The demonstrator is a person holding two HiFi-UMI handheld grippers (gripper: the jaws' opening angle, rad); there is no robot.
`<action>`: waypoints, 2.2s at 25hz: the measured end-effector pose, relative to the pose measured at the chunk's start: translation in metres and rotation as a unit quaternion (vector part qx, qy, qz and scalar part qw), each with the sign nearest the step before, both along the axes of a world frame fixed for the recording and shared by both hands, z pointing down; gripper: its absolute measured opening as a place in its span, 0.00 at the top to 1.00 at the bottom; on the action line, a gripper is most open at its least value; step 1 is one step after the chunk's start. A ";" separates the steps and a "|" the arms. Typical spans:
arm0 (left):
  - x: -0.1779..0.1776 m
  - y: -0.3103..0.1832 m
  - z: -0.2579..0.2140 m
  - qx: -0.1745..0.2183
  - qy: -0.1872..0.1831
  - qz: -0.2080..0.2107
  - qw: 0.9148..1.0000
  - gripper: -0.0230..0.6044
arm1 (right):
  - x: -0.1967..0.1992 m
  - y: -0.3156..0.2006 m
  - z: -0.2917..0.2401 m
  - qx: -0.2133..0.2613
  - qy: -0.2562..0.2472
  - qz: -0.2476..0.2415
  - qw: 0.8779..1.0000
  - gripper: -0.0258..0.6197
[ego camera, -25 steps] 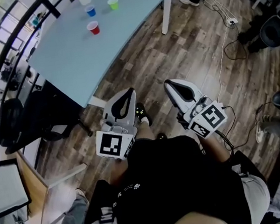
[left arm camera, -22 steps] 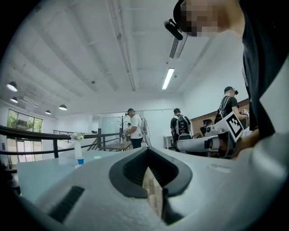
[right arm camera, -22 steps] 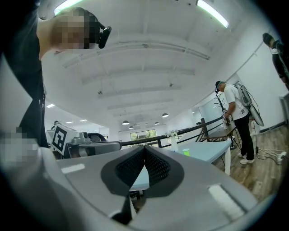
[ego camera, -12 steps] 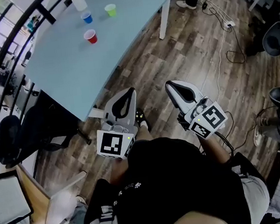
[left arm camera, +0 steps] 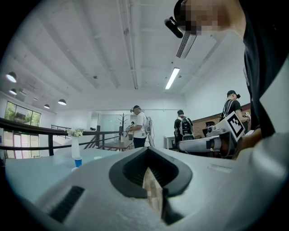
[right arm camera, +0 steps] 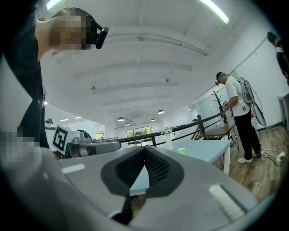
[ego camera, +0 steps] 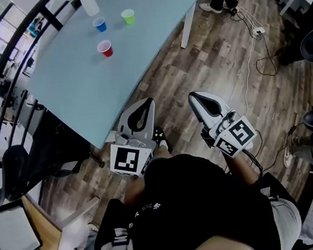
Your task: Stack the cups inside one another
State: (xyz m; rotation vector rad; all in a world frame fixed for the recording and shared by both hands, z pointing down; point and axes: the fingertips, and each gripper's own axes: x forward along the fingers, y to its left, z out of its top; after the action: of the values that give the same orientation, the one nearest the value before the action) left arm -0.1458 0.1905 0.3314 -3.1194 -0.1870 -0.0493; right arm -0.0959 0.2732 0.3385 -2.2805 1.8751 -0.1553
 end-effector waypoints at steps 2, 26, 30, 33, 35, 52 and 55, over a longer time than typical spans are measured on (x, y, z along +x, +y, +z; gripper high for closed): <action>0.009 -0.012 0.000 -0.002 0.000 0.003 1.000 0.98 | 0.007 -0.011 -0.001 -0.002 0.000 0.003 1.000 0.96; 0.092 -0.154 -0.013 -0.017 0.005 0.004 1.000 0.98 | 0.094 -0.138 -0.019 -0.021 0.007 0.023 0.999 0.96; 0.100 -0.175 -0.013 -0.017 0.004 0.005 1.000 0.98 | 0.102 -0.159 -0.018 -0.027 0.005 0.026 0.999 0.96; 0.103 -0.193 -0.007 -0.024 0.004 0.001 1.000 0.98 | 0.108 -0.176 -0.013 -0.030 0.005 0.026 0.999 0.96; 0.101 -0.202 -0.002 -0.027 0.004 -0.003 1.000 0.98 | 0.108 -0.185 -0.010 -0.032 0.005 0.025 0.999 0.96; 0.083 -0.247 0.007 -0.032 0.007 -0.054 0.998 0.98 | 0.111 -0.236 -0.003 -0.041 0.020 -0.011 0.999 0.96; 0.082 -0.255 0.010 -0.031 0.004 -0.075 0.997 0.98 | 0.123 -0.249 -0.004 -0.037 0.022 -0.024 0.999 0.97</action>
State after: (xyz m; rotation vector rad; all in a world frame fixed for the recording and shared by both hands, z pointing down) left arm -0.0634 -0.0648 0.3410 -3.1881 0.0472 -0.0343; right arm 0.0271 0.0240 0.3344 -2.3056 1.9801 -0.1860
